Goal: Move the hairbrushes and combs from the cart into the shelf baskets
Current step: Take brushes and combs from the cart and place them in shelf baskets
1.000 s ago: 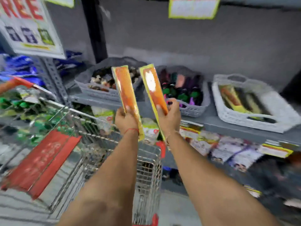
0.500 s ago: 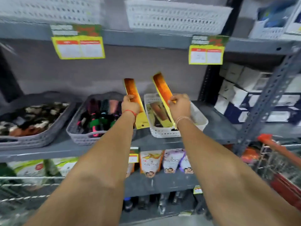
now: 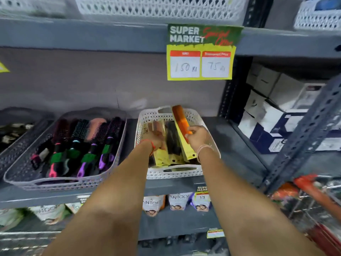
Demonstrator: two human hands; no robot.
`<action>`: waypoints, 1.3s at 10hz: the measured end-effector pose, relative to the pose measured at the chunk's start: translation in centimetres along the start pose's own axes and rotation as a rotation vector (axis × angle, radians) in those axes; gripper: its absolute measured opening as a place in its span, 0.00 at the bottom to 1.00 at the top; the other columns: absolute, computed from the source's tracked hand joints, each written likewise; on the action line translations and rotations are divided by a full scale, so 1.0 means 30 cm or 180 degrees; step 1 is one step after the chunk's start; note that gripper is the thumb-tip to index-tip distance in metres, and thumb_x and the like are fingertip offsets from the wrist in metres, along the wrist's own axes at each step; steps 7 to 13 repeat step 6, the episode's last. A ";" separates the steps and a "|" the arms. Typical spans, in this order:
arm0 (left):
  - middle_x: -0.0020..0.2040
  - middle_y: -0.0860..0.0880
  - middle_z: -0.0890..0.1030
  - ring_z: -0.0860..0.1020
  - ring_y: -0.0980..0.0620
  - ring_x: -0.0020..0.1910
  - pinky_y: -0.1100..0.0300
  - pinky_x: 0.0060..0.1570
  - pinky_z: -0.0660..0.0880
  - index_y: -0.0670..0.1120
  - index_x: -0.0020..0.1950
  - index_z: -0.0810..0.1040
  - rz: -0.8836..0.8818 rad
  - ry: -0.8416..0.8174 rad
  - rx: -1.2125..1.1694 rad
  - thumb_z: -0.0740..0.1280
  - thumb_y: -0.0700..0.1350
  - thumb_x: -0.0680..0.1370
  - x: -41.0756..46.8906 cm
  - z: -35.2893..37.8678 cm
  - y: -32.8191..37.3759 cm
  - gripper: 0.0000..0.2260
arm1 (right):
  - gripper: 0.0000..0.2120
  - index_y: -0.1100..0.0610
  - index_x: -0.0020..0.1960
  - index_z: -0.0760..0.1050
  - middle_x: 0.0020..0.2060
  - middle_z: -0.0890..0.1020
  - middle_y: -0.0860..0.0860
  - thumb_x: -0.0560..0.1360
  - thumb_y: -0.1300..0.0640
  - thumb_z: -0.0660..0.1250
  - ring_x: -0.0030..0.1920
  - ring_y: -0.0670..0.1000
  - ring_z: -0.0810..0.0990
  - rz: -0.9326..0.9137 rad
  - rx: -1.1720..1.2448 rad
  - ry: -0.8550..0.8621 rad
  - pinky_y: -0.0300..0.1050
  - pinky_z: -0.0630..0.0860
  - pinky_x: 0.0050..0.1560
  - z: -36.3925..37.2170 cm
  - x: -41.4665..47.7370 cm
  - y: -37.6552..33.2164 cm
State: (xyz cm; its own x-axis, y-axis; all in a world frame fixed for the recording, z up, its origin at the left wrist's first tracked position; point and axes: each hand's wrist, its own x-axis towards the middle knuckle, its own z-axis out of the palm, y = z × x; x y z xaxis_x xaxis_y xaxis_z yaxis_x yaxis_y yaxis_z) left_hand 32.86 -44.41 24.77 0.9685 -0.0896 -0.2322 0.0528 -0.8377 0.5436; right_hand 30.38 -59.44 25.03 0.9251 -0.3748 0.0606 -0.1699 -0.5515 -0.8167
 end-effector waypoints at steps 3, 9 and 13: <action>0.79 0.45 0.42 0.40 0.42 0.78 0.47 0.77 0.44 0.49 0.77 0.47 -0.0043 0.0081 0.1017 0.47 0.50 0.81 -0.036 0.046 -0.028 0.25 | 0.23 0.50 0.72 0.60 0.74 0.61 0.49 0.77 0.50 0.56 0.74 0.60 0.55 -0.0351 -0.1639 -0.0234 0.55 0.54 0.73 0.018 -0.020 0.054; 0.79 0.47 0.46 0.42 0.45 0.78 0.52 0.77 0.43 0.46 0.77 0.46 0.0817 0.1322 0.0974 0.48 0.53 0.81 -0.362 -0.025 -0.287 0.27 | 0.23 0.56 0.74 0.55 0.76 0.54 0.54 0.80 0.52 0.47 0.76 0.55 0.49 -0.0483 -0.1535 0.0321 0.55 0.49 0.75 0.104 -0.441 -0.027; 0.79 0.47 0.46 0.42 0.45 0.78 0.52 0.77 0.43 0.46 0.77 0.46 0.0817 0.1322 0.0974 0.48 0.53 0.81 -0.362 -0.025 -0.287 0.27 | 0.23 0.56 0.74 0.55 0.76 0.54 0.54 0.80 0.52 0.47 0.76 0.55 0.49 -0.0483 -0.1535 0.0321 0.55 0.49 0.75 0.104 -0.441 -0.027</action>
